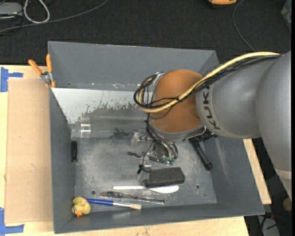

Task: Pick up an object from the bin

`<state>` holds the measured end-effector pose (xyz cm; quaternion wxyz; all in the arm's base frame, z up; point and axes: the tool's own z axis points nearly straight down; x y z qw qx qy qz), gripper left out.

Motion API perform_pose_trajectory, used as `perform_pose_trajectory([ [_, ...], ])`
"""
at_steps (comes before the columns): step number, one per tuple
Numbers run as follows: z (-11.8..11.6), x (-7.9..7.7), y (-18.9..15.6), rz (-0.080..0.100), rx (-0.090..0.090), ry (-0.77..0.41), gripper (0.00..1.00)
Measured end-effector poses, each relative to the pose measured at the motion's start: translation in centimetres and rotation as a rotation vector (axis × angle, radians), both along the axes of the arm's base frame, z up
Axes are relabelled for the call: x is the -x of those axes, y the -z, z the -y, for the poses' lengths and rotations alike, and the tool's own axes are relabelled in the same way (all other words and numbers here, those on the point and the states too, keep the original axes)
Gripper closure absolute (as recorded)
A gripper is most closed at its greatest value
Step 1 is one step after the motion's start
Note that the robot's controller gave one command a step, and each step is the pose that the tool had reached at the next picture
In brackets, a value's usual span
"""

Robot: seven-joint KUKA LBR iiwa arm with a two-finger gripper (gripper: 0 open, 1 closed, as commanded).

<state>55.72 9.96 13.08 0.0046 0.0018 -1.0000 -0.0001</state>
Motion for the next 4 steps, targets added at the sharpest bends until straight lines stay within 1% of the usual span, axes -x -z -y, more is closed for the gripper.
perform_pose_trajectory([
  [1, 0.0, -0.2, -0.4, 0.007, -0.001, 0.003, 0.0],
  [2, 5.7, -3.4, 6.3, 0.008, -0.001, -0.043, 0.0],
  [3, 6.2, -4.1, 6.1, 0.012, -0.005, 0.072, 0.0],
  [4, 6.2, -3.8, 6.7, 0.012, -0.003, -0.008, 0.0],
])
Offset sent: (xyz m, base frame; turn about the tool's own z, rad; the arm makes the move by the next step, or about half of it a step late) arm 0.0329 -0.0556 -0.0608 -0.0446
